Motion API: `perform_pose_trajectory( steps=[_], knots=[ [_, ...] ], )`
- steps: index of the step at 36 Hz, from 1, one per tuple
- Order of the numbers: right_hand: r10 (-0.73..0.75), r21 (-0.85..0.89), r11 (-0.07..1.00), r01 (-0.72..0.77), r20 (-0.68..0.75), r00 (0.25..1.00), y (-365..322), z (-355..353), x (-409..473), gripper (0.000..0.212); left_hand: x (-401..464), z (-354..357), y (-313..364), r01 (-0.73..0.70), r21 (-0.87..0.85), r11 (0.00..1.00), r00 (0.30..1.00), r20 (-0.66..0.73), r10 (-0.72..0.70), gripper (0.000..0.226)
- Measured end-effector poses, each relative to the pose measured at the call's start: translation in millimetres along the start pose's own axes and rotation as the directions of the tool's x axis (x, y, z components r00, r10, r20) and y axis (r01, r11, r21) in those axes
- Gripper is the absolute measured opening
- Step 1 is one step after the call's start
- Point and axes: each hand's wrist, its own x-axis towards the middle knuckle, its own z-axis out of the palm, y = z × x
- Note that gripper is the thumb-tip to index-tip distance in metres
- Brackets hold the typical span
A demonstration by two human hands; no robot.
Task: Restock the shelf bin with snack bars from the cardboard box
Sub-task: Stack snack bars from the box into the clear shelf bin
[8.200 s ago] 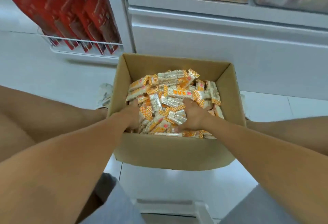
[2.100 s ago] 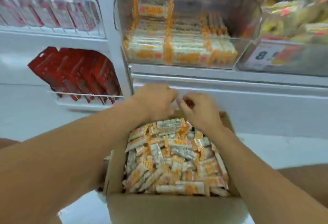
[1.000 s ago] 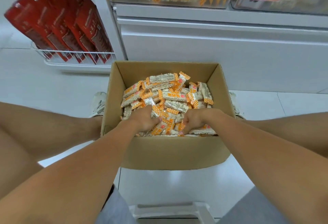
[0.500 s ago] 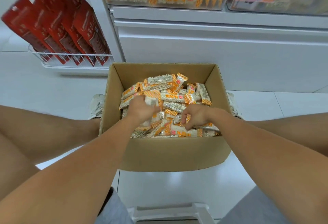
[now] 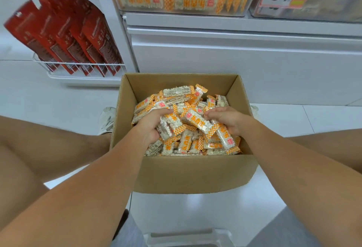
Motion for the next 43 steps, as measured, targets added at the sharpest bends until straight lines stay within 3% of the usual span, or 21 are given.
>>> perform_pose_trajectory(
  steps=[3,9,11,15,17,21,24,27,29,32,34,37,40,43],
  knots=[
    [0.023,-0.058,0.998,-0.029,-0.090,0.996,3,1,2,0.024,-3,4,-1,-0.001,0.053,0.999,1.000,-0.006,0.002,0.075],
    [-0.054,-0.057,0.998,0.040,-0.265,0.963,-6,0,1,0.015,2,7,-5,0.026,0.125,0.992,1.000,-0.008,-0.025,0.069],
    [-0.071,0.053,0.995,0.084,-0.210,0.975,-16,0,-1,0.015,0,10,-4,0.037,0.152,0.988,0.999,0.023,-0.041,0.073],
    [-0.137,0.308,0.942,0.131,-0.004,0.991,-43,15,-9,0.015,-12,18,3,0.036,0.006,0.999,0.972,0.234,-0.037,0.033],
    [-0.191,0.355,0.916,0.185,-0.018,0.981,-52,30,-8,0.011,-16,23,5,0.043,-0.053,0.998,0.949,0.315,-0.024,0.036],
    [-0.238,0.370,0.874,0.315,-0.240,0.941,-63,57,1,0.018,-25,34,12,0.027,-0.092,0.995,0.902,0.432,0.016,0.026],
    [-0.080,0.510,0.834,0.212,-0.267,0.960,-67,66,7,0.023,-25,34,14,-0.013,-0.053,0.999,0.898,0.438,0.035,0.022],
    [0.045,0.601,0.790,0.123,-0.257,0.965,-68,68,12,0.024,-27,32,15,0.002,0.024,1.000,0.891,0.454,-0.013,0.036],
    [0.047,0.576,0.807,0.126,-0.276,0.960,-69,69,11,0.026,-29,33,15,0.011,0.087,0.996,0.885,0.462,-0.050,0.044],
    [-0.095,0.443,0.866,0.231,-0.309,0.946,-74,69,4,0.023,-34,35,17,0.004,0.162,0.987,0.886,0.457,-0.079,0.035],
    [-0.222,0.359,0.880,0.312,-0.271,0.937,-81,63,-7,0.016,-37,37,19,0.008,0.174,0.985,0.883,0.460,-0.088,0.034],
    [-0.366,0.227,0.903,0.364,-0.034,0.930,-89,44,-25,0.037,-41,38,24,0.002,0.181,0.983,0.879,0.469,-0.088,0.038],
    [-0.409,0.110,0.913,0.394,0.264,0.874,-90,27,-34,0.044,-45,37,29,0.001,0.180,0.984,0.877,0.473,-0.087,0.030],
    [-0.375,0.136,0.927,0.350,0.394,0.839,-90,22,-38,0.045,-47,37,30,-0.003,0.093,0.996,0.876,0.480,-0.042,0.039]
  ],
)
